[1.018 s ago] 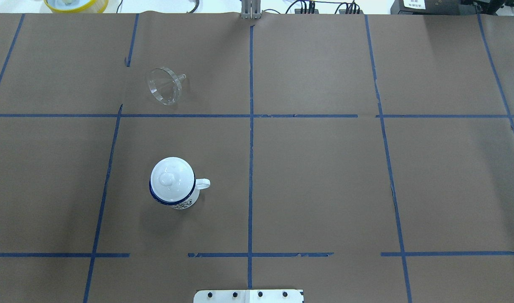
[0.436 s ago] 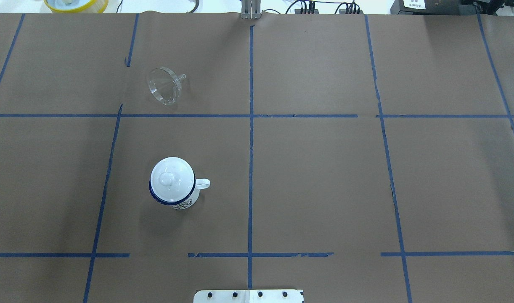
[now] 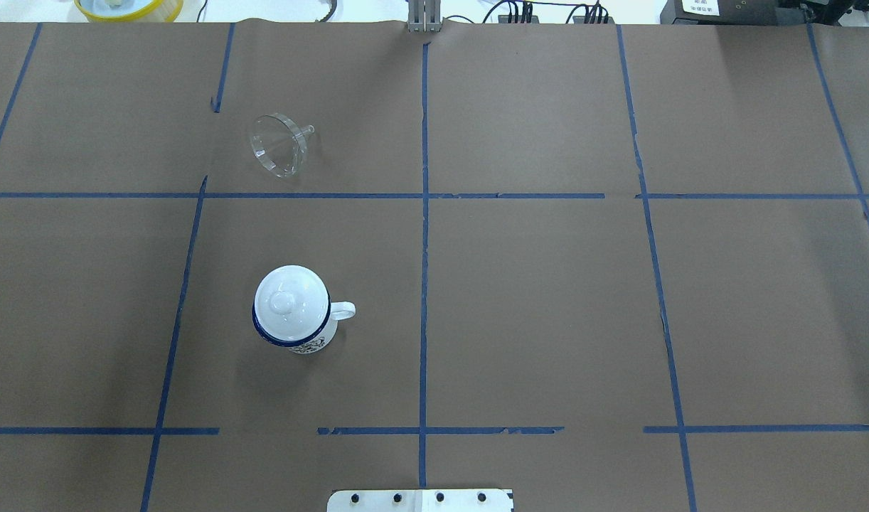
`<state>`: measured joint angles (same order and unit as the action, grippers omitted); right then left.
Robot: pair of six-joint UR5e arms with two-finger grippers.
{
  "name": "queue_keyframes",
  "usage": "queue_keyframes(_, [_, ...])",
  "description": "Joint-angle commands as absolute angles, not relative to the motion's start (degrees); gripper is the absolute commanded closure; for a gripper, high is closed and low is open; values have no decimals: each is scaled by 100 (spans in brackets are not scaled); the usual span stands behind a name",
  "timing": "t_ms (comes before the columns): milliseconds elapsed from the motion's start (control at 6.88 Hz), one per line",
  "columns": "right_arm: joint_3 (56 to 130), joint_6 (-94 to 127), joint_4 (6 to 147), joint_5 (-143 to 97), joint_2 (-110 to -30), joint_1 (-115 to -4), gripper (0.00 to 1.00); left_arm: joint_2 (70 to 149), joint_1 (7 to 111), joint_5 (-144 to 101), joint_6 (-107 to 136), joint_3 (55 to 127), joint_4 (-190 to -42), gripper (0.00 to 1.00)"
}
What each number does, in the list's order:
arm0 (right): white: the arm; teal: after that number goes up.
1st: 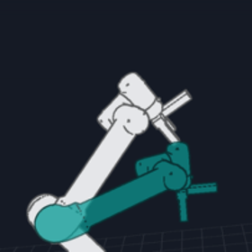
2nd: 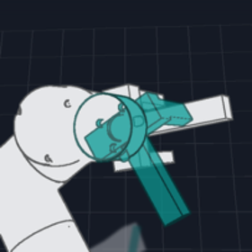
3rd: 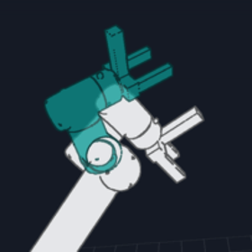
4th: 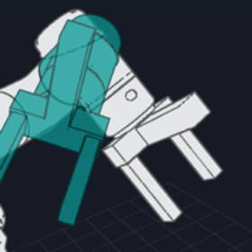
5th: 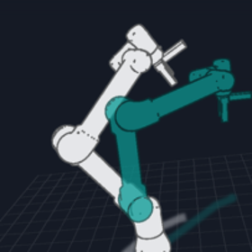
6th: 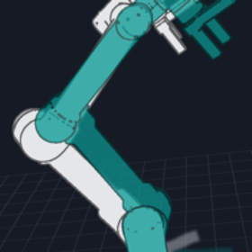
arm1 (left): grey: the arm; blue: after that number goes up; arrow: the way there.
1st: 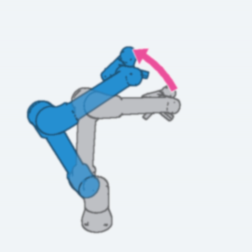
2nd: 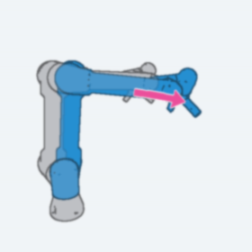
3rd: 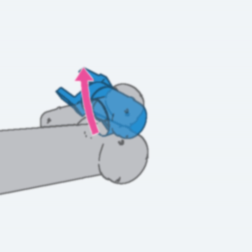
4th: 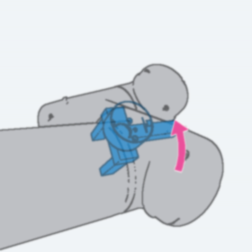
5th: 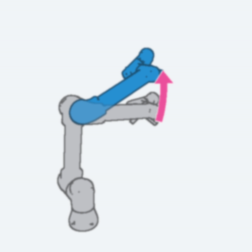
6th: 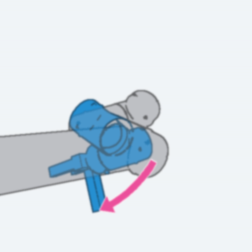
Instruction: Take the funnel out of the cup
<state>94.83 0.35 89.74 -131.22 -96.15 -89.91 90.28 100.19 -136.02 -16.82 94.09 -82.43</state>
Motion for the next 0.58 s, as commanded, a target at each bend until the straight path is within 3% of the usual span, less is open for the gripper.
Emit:
queue_keyframes(0, [9483,35,8974,-13122,-9615,-8991,0,8930,9854,-13606,-1731,9413,-8236,0])
queue_keyframes(436, [9483,35,8974,-13122,-9615,-8991,0,9044,9222,-13632,-1670,9247,-8235,0])
